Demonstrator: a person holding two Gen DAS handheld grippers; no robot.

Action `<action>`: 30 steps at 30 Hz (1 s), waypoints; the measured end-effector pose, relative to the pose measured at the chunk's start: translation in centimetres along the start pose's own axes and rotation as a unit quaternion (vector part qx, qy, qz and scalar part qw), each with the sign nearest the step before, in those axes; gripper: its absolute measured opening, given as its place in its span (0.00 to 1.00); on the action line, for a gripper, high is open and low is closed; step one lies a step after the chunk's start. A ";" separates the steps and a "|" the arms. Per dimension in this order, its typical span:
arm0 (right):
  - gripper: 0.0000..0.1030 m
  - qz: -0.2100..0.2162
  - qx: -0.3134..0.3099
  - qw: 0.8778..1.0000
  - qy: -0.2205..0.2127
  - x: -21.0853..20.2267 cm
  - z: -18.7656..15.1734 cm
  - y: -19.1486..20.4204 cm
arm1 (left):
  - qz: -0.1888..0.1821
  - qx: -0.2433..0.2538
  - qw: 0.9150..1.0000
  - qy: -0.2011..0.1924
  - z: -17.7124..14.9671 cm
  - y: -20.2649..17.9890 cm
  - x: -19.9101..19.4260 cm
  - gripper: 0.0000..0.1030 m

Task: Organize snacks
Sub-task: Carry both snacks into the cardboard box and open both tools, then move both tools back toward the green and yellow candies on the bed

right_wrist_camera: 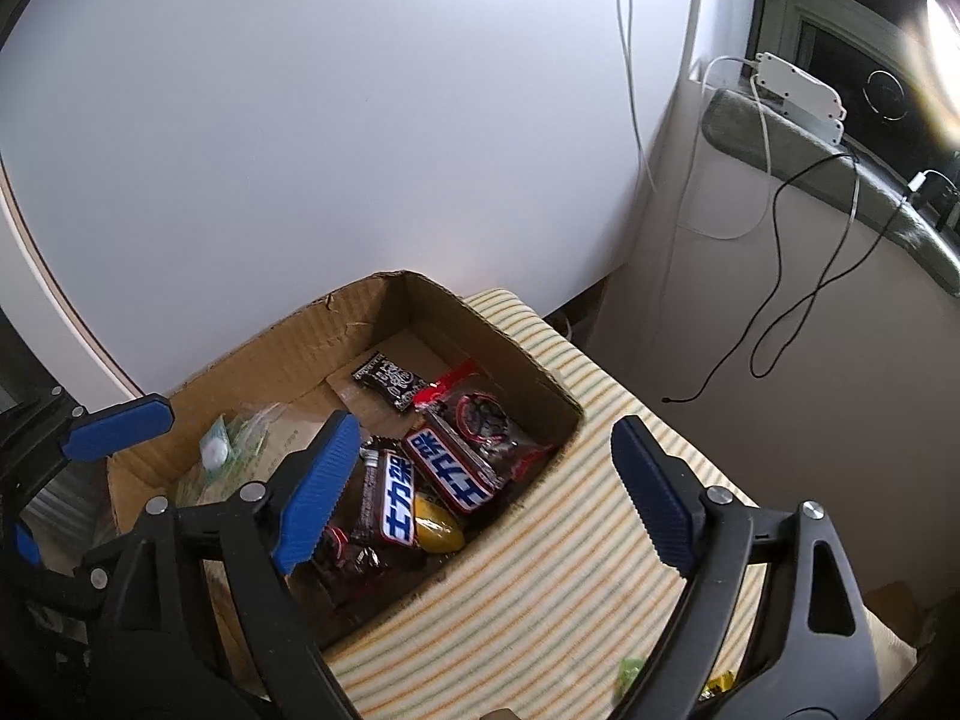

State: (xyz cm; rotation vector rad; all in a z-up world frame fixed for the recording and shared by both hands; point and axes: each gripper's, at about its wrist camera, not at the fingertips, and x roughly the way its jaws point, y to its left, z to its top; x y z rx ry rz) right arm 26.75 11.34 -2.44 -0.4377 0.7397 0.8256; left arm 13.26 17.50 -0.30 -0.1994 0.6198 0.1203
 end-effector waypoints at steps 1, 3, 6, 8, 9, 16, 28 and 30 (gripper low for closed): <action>0.86 -0.002 0.000 1.000 -0.001 -0.3 -0.1 -0.1 | -0.001 0.002 1.000 -0.001 0.0 -0.2 -0.1 0.54; 0.86 -0.006 0.002 1.000 -0.003 -0.9 -0.4 -0.4 | -0.002 0.005 1.000 -0.004 0.0 -0.7 -0.4 0.54; 0.86 -0.006 0.007 1.000 -0.007 -1.9 -1.0 -1.0 | -0.004 0.009 1.000 -0.007 0.1 -1.3 -0.8 0.54; 0.86 -0.007 0.009 1.000 -0.011 -2.7 -1.5 -1.3 | -0.003 0.012 1.000 -0.009 0.1 -1.6 -1.0 0.54; 0.86 -0.009 0.009 1.000 -0.012 -3.0 -1.8 -1.6 | -0.002 0.013 1.000 -0.011 0.0 -1.9 -1.3 0.54; 0.86 -0.022 0.016 0.999 -0.022 -5.7 -4.1 -3.5 | -0.017 0.017 1.000 -0.013 -0.1 -3.5 -1.7 0.54; 0.86 -0.059 0.070 0.996 0.000 -8.9 -10.1 -11.2 | -0.073 0.043 0.996 0.010 -0.7 -9.1 0.7 0.54; 0.85 -0.066 0.085 0.994 0.027 -8.4 -11.2 -12.2 | -0.084 0.053 0.995 0.018 -1.1 -10.4 1.1 0.52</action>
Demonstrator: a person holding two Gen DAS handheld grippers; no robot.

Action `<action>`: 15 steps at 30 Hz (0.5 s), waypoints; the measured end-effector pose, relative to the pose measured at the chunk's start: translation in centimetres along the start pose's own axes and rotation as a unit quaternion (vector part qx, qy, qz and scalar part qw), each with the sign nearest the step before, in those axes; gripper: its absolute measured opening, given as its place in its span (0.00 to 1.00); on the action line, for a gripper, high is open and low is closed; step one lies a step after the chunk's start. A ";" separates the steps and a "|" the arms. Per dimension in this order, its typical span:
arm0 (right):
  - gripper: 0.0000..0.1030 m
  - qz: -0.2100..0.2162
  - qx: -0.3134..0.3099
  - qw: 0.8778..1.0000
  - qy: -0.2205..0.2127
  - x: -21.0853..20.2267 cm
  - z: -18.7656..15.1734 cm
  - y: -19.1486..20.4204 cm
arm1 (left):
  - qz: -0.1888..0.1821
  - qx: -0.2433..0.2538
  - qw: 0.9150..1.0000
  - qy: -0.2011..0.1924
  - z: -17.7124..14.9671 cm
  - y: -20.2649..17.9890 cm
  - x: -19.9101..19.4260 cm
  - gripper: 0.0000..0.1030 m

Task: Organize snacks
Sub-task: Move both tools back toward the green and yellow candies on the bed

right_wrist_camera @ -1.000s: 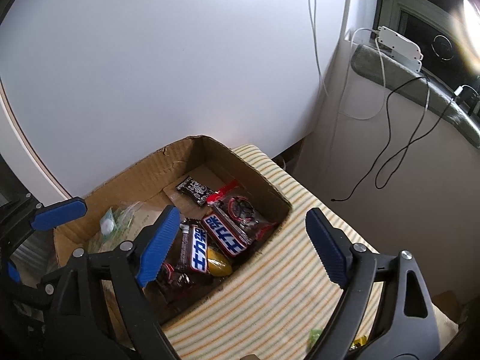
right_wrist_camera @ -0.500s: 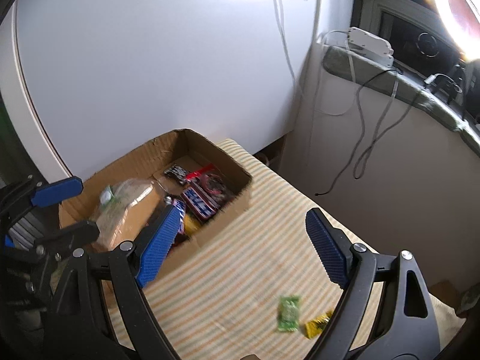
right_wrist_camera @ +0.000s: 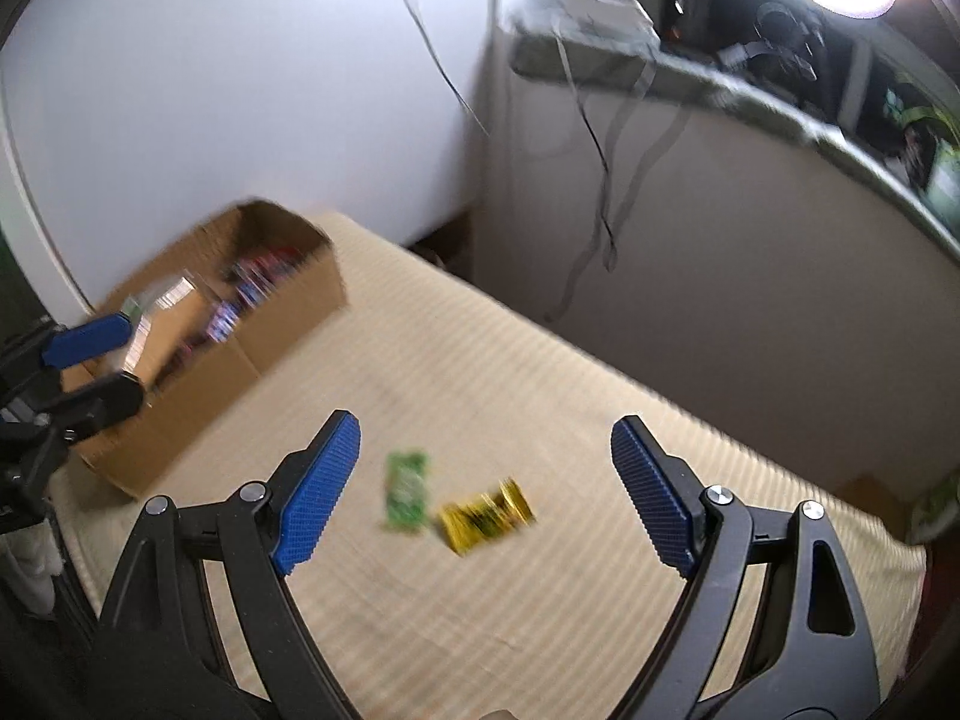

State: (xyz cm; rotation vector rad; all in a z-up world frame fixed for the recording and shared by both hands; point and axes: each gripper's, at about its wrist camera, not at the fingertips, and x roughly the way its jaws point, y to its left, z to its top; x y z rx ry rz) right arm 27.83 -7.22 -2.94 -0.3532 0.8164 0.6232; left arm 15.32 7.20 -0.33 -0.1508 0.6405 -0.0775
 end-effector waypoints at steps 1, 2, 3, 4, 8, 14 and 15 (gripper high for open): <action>0.82 0.001 0.008 1.000 0.013 0.3 -0.4 -0.5 | -0.005 0.003 1.000 0.004 -0.1 -0.3 0.4 0.50; 0.79 0.004 0.022 0.999 0.029 0.8 -0.9 -1.0 | -0.011 0.004 1.000 0.010 -0.3 -0.7 0.8 0.48; 0.74 0.013 0.037 0.998 0.042 1.3 -1.3 -1.6 | -0.021 0.003 1.000 0.017 -0.4 -1.1 1.3 0.44; 0.70 0.021 0.050 0.997 0.054 1.7 -1.6 -2.0 | -0.029 0.002 0.999 0.025 -0.6 -1.5 1.8 0.42; 0.60 0.049 0.128 0.985 0.105 3.7 -2.9 -3.8 | -0.050 0.002 0.997 0.052 -1.3 -2.9 3.7 0.37; 0.44 0.070 0.201 0.966 0.146 6.3 -3.8 -4.7 | -0.078 -0.008 0.993 0.093 -1.8 -4.1 7.1 0.34; 0.44 0.072 0.209 0.964 0.147 6.6 -3.8 -4.9 | -0.080 -0.007 0.992 0.098 -1.9 -4.3 7.5 0.34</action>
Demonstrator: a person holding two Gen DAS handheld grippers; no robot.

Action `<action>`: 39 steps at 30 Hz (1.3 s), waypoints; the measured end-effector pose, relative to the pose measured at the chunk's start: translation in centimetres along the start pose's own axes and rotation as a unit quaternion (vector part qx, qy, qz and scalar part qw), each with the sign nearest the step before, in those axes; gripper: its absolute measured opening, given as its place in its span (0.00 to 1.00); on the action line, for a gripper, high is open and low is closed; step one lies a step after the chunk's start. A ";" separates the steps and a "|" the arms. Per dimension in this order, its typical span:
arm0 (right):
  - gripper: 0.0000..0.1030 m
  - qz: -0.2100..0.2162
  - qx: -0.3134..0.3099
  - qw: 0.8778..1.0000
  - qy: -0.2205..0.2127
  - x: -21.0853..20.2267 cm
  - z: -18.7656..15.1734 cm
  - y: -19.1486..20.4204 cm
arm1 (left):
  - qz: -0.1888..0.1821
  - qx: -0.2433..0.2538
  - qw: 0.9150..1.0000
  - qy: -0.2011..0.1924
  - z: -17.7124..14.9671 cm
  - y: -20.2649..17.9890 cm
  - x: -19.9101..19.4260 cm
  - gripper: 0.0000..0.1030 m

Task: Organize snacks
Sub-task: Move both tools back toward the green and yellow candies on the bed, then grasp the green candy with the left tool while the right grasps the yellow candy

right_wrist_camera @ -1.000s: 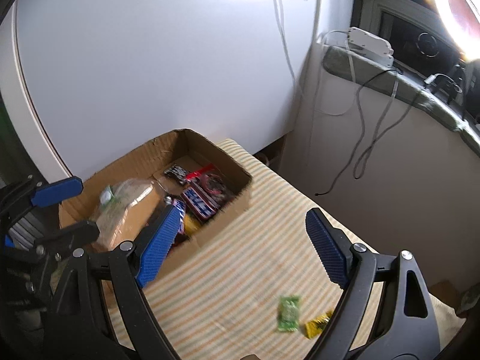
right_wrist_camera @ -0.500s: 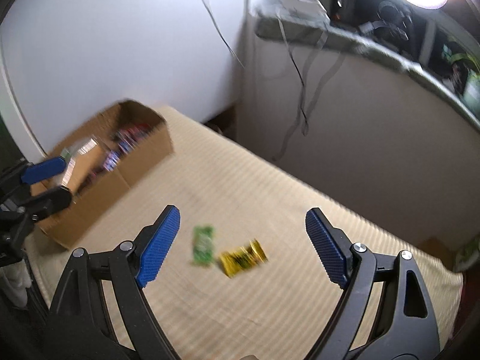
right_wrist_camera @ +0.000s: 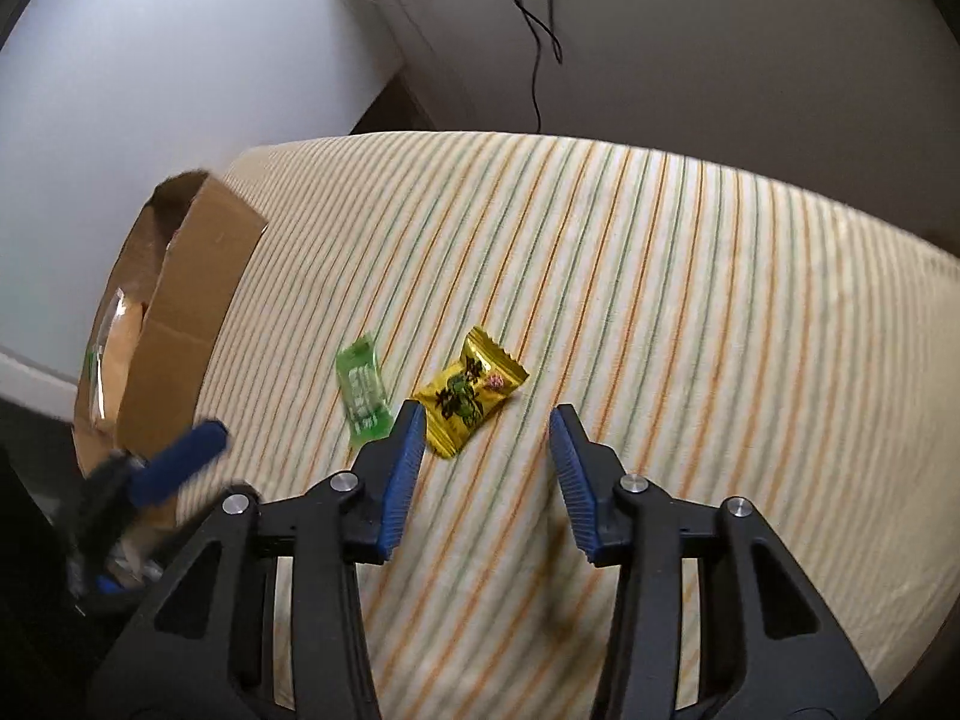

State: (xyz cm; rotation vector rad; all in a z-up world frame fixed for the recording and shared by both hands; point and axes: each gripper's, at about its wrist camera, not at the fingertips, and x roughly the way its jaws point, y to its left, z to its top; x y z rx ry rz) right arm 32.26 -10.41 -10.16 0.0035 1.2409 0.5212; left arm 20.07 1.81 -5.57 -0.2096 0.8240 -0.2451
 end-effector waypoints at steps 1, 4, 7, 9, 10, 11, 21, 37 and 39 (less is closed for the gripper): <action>0.44 0.002 0.007 1.000 0.000 0.3 0.2 0.0 | 0.000 0.001 1.000 0.003 0.0 -0.2 0.4 0.34; 0.40 -0.010 0.012 1.000 -0.005 0.9 0.6 0.2 | -0.003 -0.002 1.000 0.013 0.2 0.0 1.5 0.34; 0.38 -0.022 0.011 1.000 -0.008 1.2 1.2 0.7 | -0.006 -0.009 1.000 0.021 0.4 0.3 2.4 0.34; 0.37 -0.032 0.002 0.999 -0.008 1.7 1.6 1.3 | -0.006 -0.012 1.000 0.024 0.5 0.5 3.1 0.34; 0.35 -0.039 -0.004 0.999 -0.010 1.9 1.7 1.6 | -0.005 -0.012 1.000 0.026 0.6 0.5 3.3 0.34; 0.33 -0.050 -0.015 0.999 -0.011 2.0 1.7 2.0 | -0.004 -0.011 1.000 0.027 0.6 0.5 3.6 0.34; 0.22 -0.083 -0.063 0.994 -0.009 1.8 1.0 1.6 | 0.029 0.020 0.998 0.045 1.2 -1.2 5.7 0.33; 0.36 -0.074 -0.035 0.996 -0.016 -0.1 -2.5 1.4 | 0.075 0.067 0.994 0.039 1.0 -2.3 6.2 0.19; 0.32 -0.073 -0.027 0.997 -0.011 0.7 -2.3 1.5 | 0.075 0.063 0.994 0.038 0.6 -2.0 5.8 0.19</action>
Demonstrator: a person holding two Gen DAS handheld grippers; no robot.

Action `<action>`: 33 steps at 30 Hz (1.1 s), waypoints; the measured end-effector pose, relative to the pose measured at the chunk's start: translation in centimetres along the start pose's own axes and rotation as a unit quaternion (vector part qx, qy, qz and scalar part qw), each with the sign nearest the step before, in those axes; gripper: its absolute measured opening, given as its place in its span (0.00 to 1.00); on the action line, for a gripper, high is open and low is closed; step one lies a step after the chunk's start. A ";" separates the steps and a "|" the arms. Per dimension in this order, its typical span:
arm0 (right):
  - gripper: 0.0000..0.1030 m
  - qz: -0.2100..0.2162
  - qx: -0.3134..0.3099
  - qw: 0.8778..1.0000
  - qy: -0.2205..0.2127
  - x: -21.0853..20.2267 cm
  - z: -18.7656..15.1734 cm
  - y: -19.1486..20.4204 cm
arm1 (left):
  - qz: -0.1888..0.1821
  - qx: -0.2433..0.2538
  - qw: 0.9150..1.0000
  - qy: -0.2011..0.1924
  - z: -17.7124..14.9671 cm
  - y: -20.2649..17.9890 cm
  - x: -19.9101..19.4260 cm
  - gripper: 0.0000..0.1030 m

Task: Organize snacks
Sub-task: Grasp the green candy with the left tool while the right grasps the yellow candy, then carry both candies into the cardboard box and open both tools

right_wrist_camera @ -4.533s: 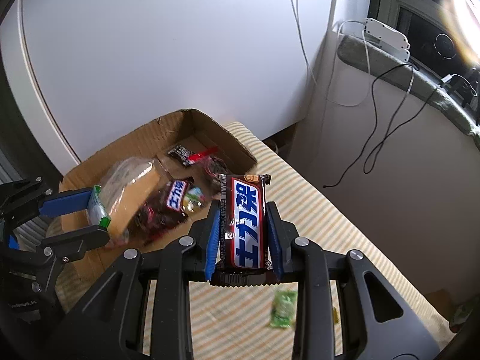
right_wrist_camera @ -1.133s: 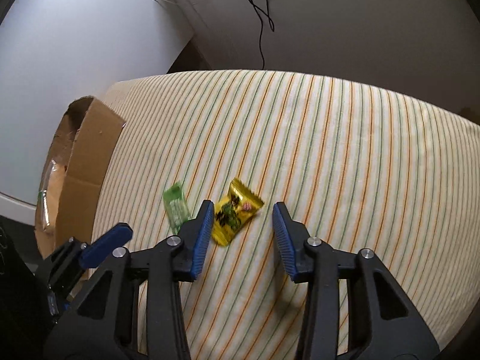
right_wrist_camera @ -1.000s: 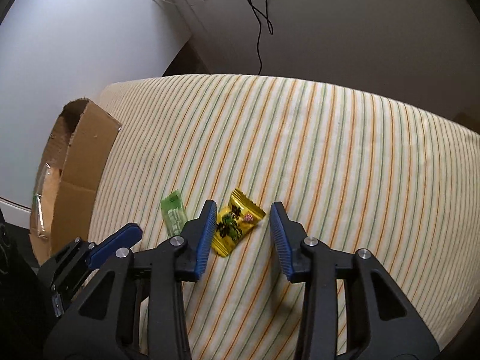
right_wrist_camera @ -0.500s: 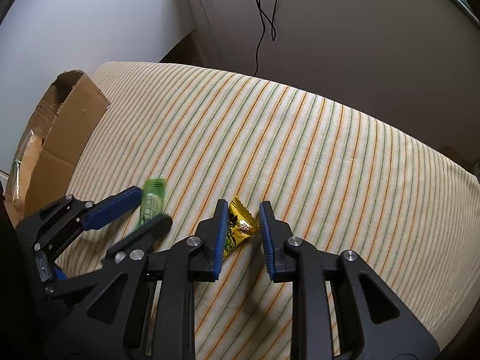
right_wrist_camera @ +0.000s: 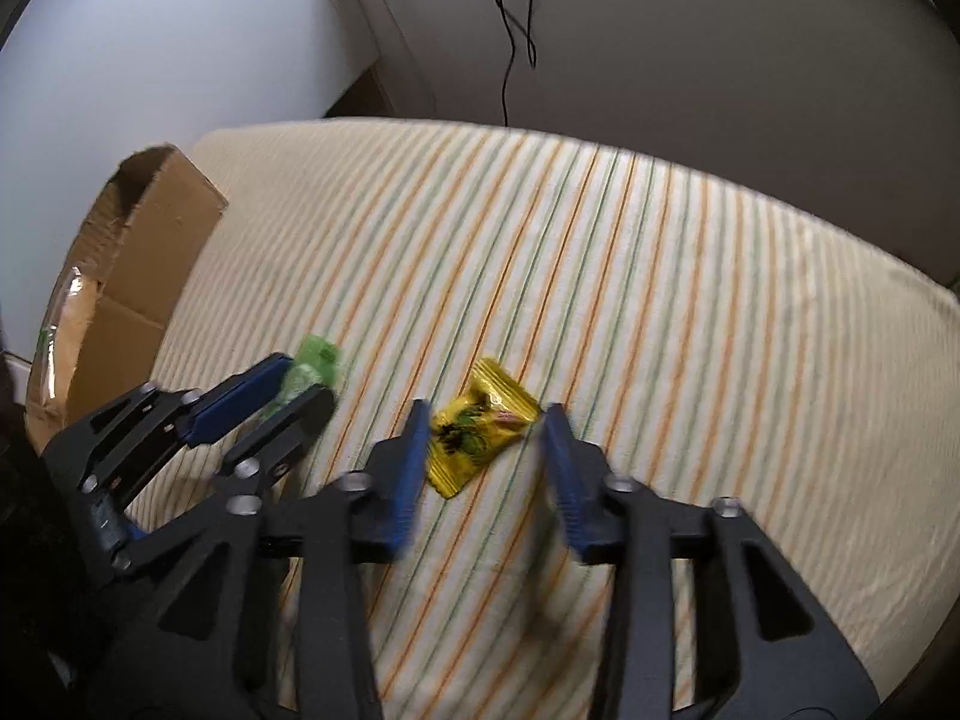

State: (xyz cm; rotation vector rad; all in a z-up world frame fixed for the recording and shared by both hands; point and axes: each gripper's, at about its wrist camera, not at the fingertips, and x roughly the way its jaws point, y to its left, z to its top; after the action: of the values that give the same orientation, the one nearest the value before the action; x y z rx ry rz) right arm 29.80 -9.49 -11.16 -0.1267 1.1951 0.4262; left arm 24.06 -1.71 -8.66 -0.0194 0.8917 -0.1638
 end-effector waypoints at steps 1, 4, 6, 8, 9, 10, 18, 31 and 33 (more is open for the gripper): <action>0.25 -0.004 -0.002 1.000 -0.002 0.3 0.4 0.2 | -0.001 -0.002 1.000 0.000 -0.2 0.2 -0.2 0.19; 0.12 -0.004 -0.003 1.000 0.001 0.4 0.6 0.4 | -0.004 -0.010 1.000 -0.006 -0.4 0.6 -1.1 0.19; 0.11 -0.003 -0.004 1.000 -0.001 0.2 0.5 0.5 | -0.007 -0.015 1.000 -0.014 -0.5 1.0 -2.0 0.19; 0.11 -0.003 -0.004 1.000 -0.004 0.1 0.4 0.7 | -0.008 -0.018 1.000 -0.023 -0.6 1.2 -3.0 0.19; 0.11 0.002 0.000 1.000 -0.008 -0.2 0.2 0.6 | -0.007 -0.018 0.999 -0.028 -0.6 1.4 -3.6 0.19; 0.11 0.002 0.002 1.000 -0.013 -0.7 0.0 0.5 | -0.007 -0.018 0.999 -0.033 -0.8 1.6 -4.2 0.19; 0.11 0.007 -0.027 0.998 -0.054 -5.0 -0.4 3.3 | 0.001 -0.035 0.997 -0.074 -1.5 4.3 -9.1 0.19; 0.11 0.055 -0.087 0.990 -0.093 -8.2 1.8 11.2 | 0.049 -0.063 0.991 -0.107 -1.9 10.3 -13.2 0.19; 0.11 0.064 -0.093 0.989 -0.096 -7.8 2.4 12.5 | 0.058 -0.067 0.990 -0.109 -2.0 11.3 -13.6 0.19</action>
State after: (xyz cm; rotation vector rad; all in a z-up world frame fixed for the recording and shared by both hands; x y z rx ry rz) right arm 24.74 0.66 -1.55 -0.1666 0.9759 0.6499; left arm 15.63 11.65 -0.36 -0.1079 0.6827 0.0075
